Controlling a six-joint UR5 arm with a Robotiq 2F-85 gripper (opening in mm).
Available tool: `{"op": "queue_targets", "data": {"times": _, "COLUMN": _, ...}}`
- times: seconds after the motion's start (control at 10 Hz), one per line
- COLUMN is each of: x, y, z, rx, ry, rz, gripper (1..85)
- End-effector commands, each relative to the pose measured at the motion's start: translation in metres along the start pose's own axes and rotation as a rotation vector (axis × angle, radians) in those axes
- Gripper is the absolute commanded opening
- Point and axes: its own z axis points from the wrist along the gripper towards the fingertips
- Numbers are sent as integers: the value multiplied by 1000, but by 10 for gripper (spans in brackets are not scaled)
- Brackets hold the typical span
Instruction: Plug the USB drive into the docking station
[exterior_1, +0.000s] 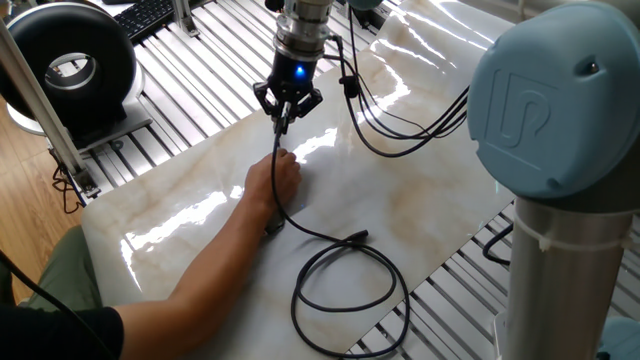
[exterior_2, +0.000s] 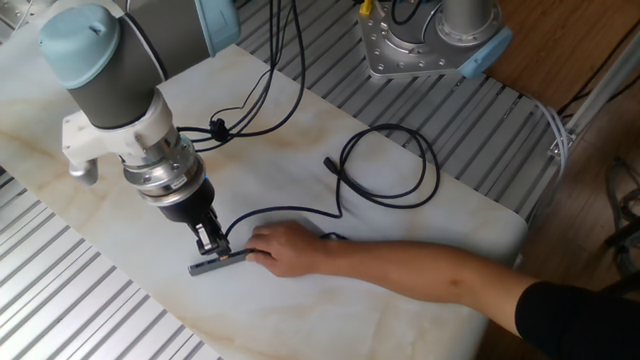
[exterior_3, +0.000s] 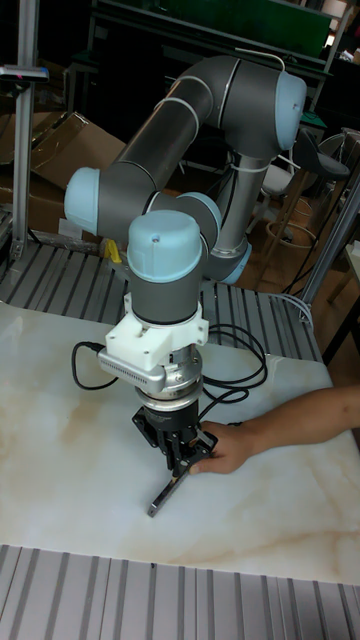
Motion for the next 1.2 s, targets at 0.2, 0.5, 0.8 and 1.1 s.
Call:
{"op": "queue_targets", "data": {"times": 0.2, "x": -1, "y": 1, "z": -3, "rx": 56, "ry": -29, "rz": 5, "gripper": 13}}
{"op": "queue_targets", "data": {"times": 0.5, "x": -6, "y": 1, "z": -1, "rx": 61, "ry": -50, "rz": 4, "gripper": 13}}
{"op": "queue_targets", "data": {"times": 0.8, "x": -7, "y": -3, "z": 4, "rx": 84, "ry": -53, "rz": 5, "gripper": 13}}
{"op": "queue_targets", "data": {"times": 1.1, "x": -4, "y": -3, "z": 4, "rx": 88, "ry": -43, "rz": 5, "gripper": 13}}
